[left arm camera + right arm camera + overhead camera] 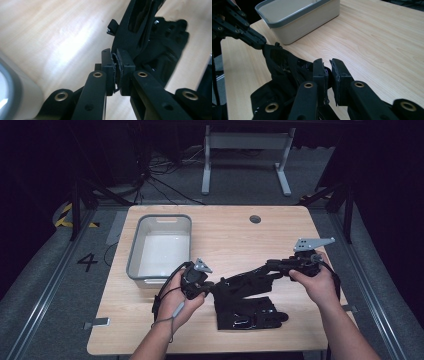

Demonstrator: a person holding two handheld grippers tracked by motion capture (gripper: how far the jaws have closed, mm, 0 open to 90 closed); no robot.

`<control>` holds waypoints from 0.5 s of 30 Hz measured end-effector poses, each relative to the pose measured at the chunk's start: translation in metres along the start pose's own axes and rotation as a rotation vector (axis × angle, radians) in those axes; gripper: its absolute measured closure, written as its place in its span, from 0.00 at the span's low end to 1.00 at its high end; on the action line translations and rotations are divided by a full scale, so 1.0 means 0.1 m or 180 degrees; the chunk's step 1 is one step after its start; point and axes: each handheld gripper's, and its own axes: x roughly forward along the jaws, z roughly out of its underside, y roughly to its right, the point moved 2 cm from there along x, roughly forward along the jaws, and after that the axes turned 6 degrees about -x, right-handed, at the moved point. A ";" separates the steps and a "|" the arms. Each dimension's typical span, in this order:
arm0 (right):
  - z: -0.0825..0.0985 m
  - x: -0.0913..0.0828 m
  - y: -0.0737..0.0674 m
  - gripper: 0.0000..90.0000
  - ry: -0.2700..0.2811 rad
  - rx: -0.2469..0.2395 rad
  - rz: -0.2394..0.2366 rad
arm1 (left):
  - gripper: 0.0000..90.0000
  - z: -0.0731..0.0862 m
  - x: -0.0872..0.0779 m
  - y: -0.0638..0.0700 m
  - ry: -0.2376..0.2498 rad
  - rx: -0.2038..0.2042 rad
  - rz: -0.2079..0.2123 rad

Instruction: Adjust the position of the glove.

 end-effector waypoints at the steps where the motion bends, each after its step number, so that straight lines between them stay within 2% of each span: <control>1: 0.01 0.01 0.01 0.92 -0.0013 -0.0025 0.0042 | 0.95 -0.01 0.00 -0.01 -0.0002 0.0012 -0.0004; 5: 0.06 0.02 0.03 0.92 -0.0034 -0.0033 0.0103 | 0.95 -0.06 0.01 -0.03 0.0039 0.0015 -0.0029; 15: 0.19 0.05 0.01 0.92 -0.0090 -0.0027 0.0106 | 0.95 -0.05 0.10 -0.03 -0.0065 0.0063 -0.0035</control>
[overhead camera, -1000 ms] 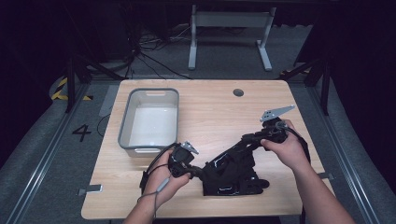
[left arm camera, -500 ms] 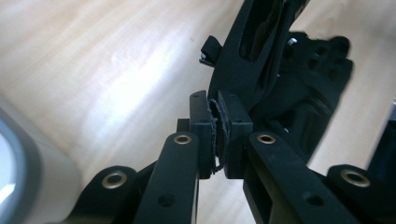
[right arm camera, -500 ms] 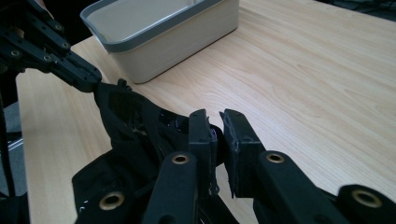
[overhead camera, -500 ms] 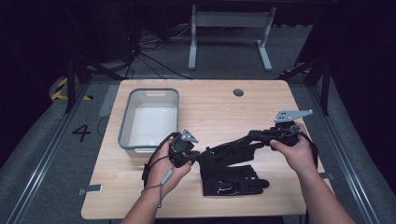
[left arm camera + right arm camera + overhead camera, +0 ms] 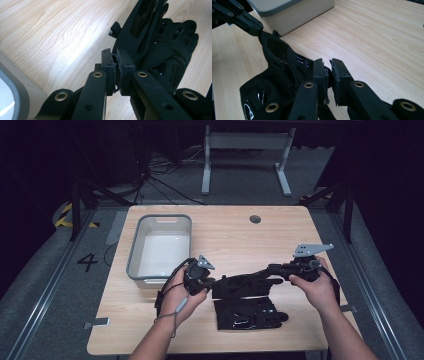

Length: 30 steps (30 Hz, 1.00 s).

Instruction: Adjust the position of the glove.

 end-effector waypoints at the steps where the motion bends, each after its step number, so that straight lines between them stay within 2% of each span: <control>1: 0.01 0.00 0.00 0.92 0.0003 0.0002 0.0003 | 0.95 0.00 0.01 0.00 -0.0011 0.0011 -0.0007; 7: 0.01 -0.01 0.02 0.92 0.0043 -0.0020 0.0016 | 0.95 0.00 0.03 0.00 -0.0024 0.0010 -0.0003; 13: 0.06 -0.02 -0.02 0.92 0.0012 -0.0037 -0.0017 | 0.95 0.05 0.04 0.03 -0.0065 0.0028 0.0077; 18: 0.13 -0.09 -0.10 0.92 -0.0048 -0.0083 -0.0058 | 0.95 0.10 0.04 0.09 -0.0127 0.0055 0.0174; 22: 0.20 -0.17 -0.21 0.92 -0.0123 -0.0133 -0.0112 | 0.95 0.14 0.04 0.16 -0.0254 0.0128 0.0206; 24: 0.23 -0.20 -0.26 0.92 -0.0173 -0.0174 -0.0119 | 0.94 0.16 0.04 0.20 -0.0321 0.0121 0.0246; 30: 0.31 -0.23 -0.40 0.91 -0.0319 -0.0231 -0.0189 | 0.92 0.24 0.06 0.30 -0.0621 0.0178 0.0368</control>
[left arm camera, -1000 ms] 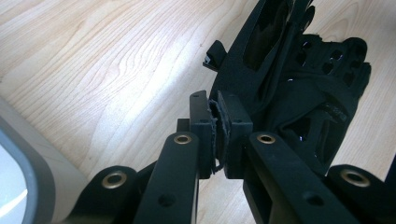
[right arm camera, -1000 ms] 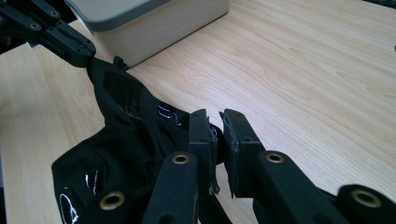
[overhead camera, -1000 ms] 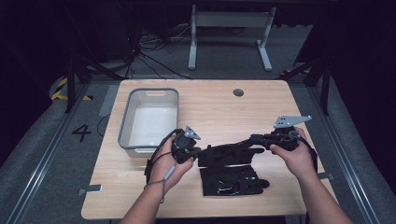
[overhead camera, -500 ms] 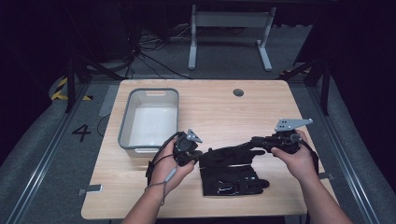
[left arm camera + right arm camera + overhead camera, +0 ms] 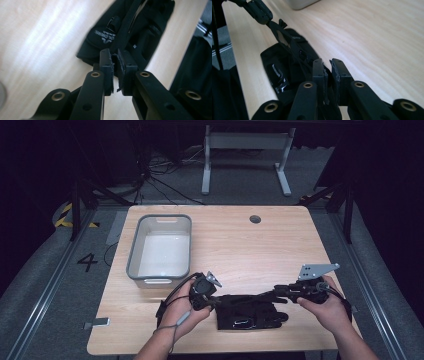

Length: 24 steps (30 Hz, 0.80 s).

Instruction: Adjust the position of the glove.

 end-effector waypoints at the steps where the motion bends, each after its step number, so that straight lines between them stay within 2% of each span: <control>1: 0.01 0.00 -0.03 0.91 -0.0035 -0.0007 -0.0017 | 0.92 0.01 0.00 0.01 -0.0022 -0.0010 0.0036; 4: 0.07 0.01 -0.11 0.91 -0.0155 -0.0017 -0.0097 | 0.91 0.04 0.02 0.03 -0.0099 -0.0012 0.0041; 8: 0.16 0.05 -0.21 0.89 -0.0367 -0.0082 -0.0118 | 0.90 0.06 0.05 0.05 -0.0172 -0.0018 0.0108; 13: 0.29 0.08 -0.26 0.84 -0.0630 -0.0059 -0.0258 | 0.89 0.07 0.10 0.06 -0.0261 -0.0017 0.0186; 17: 0.34 0.05 -0.30 0.78 -0.0607 -0.0040 -0.0350 | 0.87 0.07 0.08 0.06 -0.0244 -0.0036 0.0223; 20: 0.36 -0.04 -0.31 0.76 -0.0512 -0.0031 -0.0323 | 0.84 0.08 0.06 0.07 -0.0215 -0.0063 0.0218; 22: 0.38 -0.08 -0.28 0.76 -0.0514 0.0004 -0.0203 | 0.80 0.09 0.05 0.07 -0.0212 -0.0092 0.0174; 24: 0.44 -0.10 -0.22 0.75 -0.0590 0.0002 -0.0076 | 0.76 0.12 0.06 0.08 -0.0228 -0.0124 0.0169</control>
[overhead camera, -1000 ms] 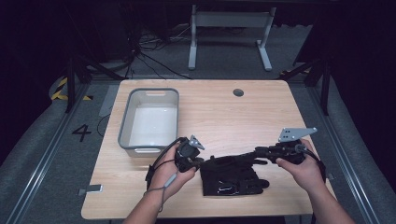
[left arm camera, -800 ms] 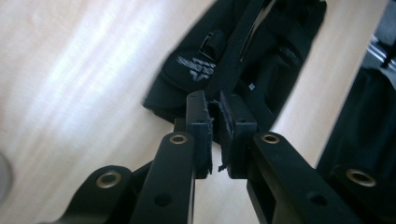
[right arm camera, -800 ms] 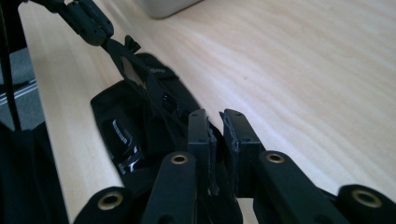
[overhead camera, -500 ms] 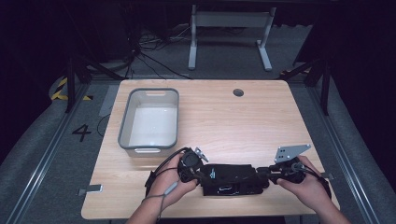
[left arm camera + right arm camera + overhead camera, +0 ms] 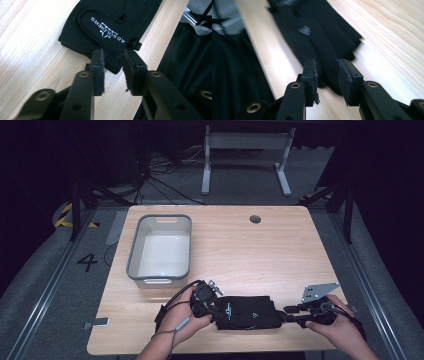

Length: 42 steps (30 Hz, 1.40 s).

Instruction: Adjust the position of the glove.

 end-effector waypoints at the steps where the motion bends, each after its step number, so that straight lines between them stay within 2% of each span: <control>1: 0.03 0.01 0.02 0.74 -0.0042 0.0017 0.0035 | 0.75 0.01 0.01 0.00 -0.0015 -0.0020 0.0032; 2: 0.06 0.03 0.05 0.73 -0.0075 0.0030 0.0060 | 0.74 0.03 0.03 0.00 -0.0077 -0.0039 0.0063; 6: 0.13 0.11 0.08 0.68 -0.0136 0.0106 0.0010 | 0.71 0.06 0.12 -0.02 -0.0197 -0.0080 0.0057; 13: 0.16 0.27 0.12 0.68 -0.0323 -0.0022 0.0006 | 0.70 0.06 0.24 -0.05 -0.0254 -0.0135 0.0092; 18: 0.14 0.28 0.11 0.82 -0.0373 -0.0138 0.0043 | 0.76 0.06 0.29 -0.07 -0.0265 -0.0152 0.0092; 22: 0.14 0.29 0.11 0.89 -0.0383 -0.0120 0.0014 | 0.78 0.06 0.35 -0.08 -0.0320 -0.0163 0.0112; 25: 0.13 0.29 0.09 0.94 -0.0411 -0.0142 0.0019 | 0.84 0.06 0.38 -0.08 -0.0324 -0.0173 0.0131; 27: 0.13 0.28 0.09 0.95 -0.0419 -0.0166 0.0031 | 0.91 0.05 0.38 -0.08 -0.0324 -0.0166 0.0165; 33: 0.09 0.21 0.05 0.96 -0.0342 -0.0205 0.0079 | 0.96 0.04 0.33 -0.03 -0.0260 -0.0103 0.0055; 37: 0.05 0.09 0.03 0.97 -0.0186 -0.0244 0.0157 | 0.96 0.02 0.23 0.03 -0.0163 -0.0015 -0.0042; 42: 0.03 -0.02 0.01 0.97 -0.0100 -0.0270 0.0275 | 0.96 0.00 0.19 0.10 -0.0087 0.0078 -0.0062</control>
